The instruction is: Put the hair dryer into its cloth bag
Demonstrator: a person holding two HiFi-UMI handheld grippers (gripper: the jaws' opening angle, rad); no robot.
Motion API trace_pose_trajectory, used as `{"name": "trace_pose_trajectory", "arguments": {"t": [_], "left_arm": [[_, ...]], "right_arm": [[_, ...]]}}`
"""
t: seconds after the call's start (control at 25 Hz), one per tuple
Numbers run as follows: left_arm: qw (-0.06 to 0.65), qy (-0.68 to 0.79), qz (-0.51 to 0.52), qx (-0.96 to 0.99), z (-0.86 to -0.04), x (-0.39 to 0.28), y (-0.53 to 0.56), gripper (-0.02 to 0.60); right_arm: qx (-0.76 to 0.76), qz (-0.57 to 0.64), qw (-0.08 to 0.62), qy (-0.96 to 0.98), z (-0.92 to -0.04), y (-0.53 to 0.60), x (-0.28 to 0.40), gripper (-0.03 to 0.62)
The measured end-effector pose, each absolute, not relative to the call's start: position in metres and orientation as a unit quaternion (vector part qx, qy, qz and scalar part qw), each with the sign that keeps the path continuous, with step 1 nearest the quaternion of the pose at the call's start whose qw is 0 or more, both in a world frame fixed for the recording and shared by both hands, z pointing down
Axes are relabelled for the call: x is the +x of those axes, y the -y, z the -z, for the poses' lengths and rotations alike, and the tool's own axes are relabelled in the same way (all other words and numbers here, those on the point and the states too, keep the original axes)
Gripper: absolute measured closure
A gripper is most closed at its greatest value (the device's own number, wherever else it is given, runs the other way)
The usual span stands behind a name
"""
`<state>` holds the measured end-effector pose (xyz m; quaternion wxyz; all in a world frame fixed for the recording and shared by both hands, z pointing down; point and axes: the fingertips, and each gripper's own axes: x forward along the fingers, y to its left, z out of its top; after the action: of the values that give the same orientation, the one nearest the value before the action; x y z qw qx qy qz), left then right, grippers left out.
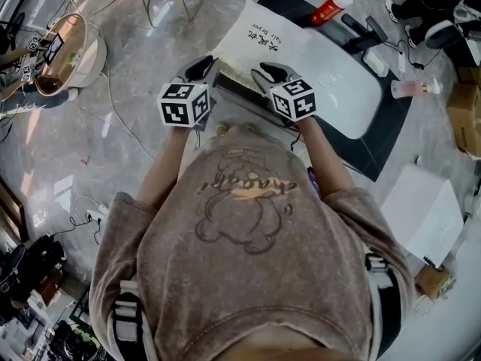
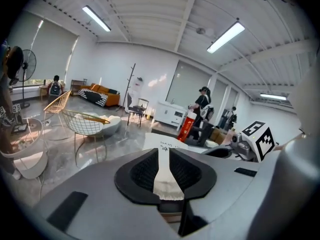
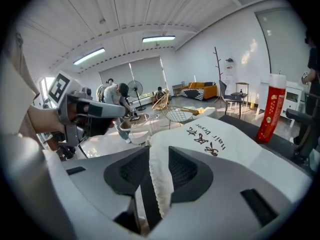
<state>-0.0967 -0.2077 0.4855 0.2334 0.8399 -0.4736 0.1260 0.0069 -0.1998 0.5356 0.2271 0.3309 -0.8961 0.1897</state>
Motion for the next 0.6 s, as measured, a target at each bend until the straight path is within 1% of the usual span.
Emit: {"name": "trace_pose_trajectory", "arguments": {"t": [0.24,0.4,0.52,0.6], "left_arm": [[0.206,0.462,-0.098,0.857,-0.444,-0.087,0.212,0.500],[0.175,0.458,-0.086,0.867,-0.419,-0.085,0.210,0.500],[0.150,0.465,-0.074,0.870,-0.407,-0.091,0.205,0.500],[0.135,0.472,-0.063,0.869,-0.403,-0.096,0.200,0.500]], "right_arm": [[0.358,-0.159,0.160,0.906,-0.471,0.200,0.018,0.471],[0.392,-0.131,0.112,0.904,-0.432,0.199,0.034,0.471],[0.420,-0.101,0.087,0.897,-0.412,0.194,0.047,0.474],[0.437,-0.088,0.076,0.892,-0.408,0.189,0.056,0.490]]}}
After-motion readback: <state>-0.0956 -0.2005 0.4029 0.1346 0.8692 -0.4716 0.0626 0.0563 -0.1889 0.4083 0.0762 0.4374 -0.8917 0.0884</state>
